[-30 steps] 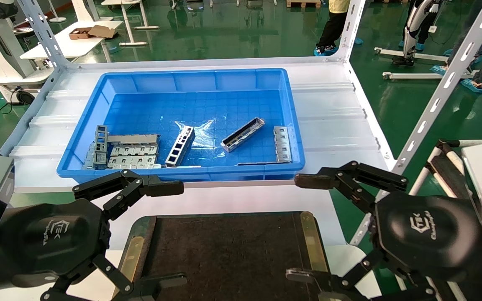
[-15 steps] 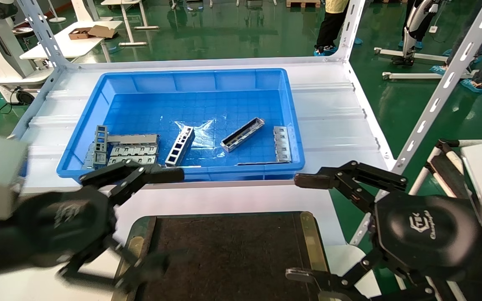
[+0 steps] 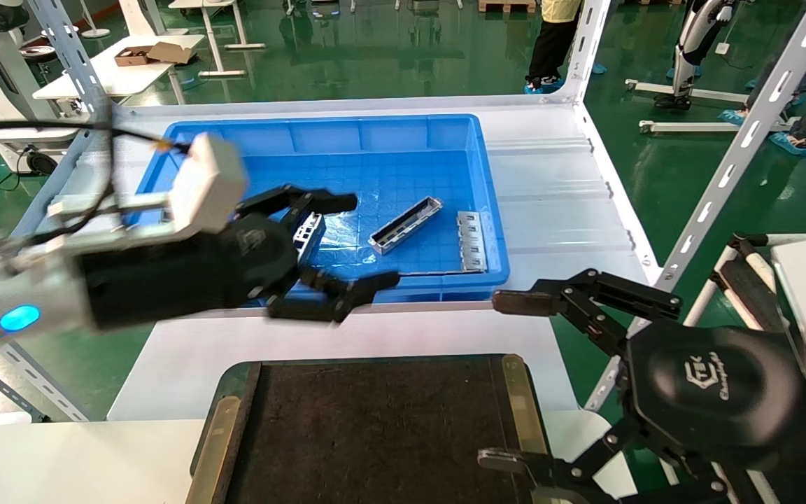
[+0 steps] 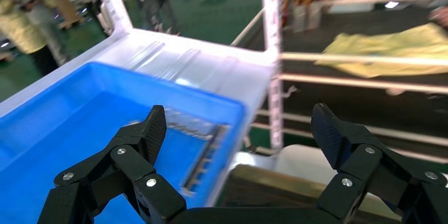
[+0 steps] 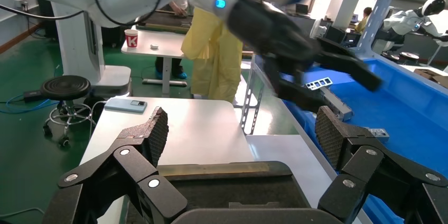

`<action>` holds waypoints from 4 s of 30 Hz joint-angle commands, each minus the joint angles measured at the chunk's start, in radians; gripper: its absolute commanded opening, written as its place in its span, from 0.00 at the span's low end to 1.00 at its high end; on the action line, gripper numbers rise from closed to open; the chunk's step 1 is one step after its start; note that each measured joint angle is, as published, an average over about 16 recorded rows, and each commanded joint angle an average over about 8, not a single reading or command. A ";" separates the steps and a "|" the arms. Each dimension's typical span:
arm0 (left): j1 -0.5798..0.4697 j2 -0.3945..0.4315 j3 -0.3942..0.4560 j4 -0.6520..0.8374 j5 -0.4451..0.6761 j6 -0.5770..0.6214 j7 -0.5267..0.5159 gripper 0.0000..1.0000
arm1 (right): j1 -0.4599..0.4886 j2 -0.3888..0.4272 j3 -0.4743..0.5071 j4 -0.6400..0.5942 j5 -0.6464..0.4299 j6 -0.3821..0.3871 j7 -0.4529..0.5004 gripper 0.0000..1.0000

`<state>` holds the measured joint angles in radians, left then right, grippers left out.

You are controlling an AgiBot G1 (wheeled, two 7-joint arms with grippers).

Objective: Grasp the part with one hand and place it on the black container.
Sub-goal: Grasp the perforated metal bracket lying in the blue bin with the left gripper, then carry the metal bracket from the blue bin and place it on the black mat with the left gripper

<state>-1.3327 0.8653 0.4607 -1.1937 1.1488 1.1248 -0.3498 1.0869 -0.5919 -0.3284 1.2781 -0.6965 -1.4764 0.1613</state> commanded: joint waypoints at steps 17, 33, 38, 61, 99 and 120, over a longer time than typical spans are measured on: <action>-0.265 0.410 0.186 0.559 0.362 -0.281 0.023 1.00 | 0.000 0.000 0.000 0.000 0.000 0.000 0.000 1.00; -0.302 0.500 0.292 0.780 0.333 -0.440 0.032 0.00 | 0.000 0.000 -0.001 0.000 0.001 0.000 0.000 0.00; -0.301 0.499 0.340 0.778 0.303 -0.458 0.011 0.00 | 0.000 0.000 -0.001 0.000 0.001 0.000 -0.001 0.00; -0.296 0.495 0.485 0.807 0.183 -0.512 -0.013 0.00 | 0.000 0.001 -0.002 0.000 0.001 0.001 -0.001 0.00; -0.185 0.028 0.387 0.137 -0.149 -0.150 0.061 0.00 | 0.001 0.001 -0.003 0.000 0.002 0.001 -0.001 0.00; 0.108 -0.210 0.417 -0.163 -0.210 -0.154 0.069 0.00 | 0.001 0.001 -0.003 0.000 0.002 0.001 -0.002 0.00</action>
<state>-1.2202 0.6643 0.8833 -1.3560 0.9474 0.9470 -0.2965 1.0877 -0.5906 -0.3316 1.2781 -0.6943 -1.4751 0.1597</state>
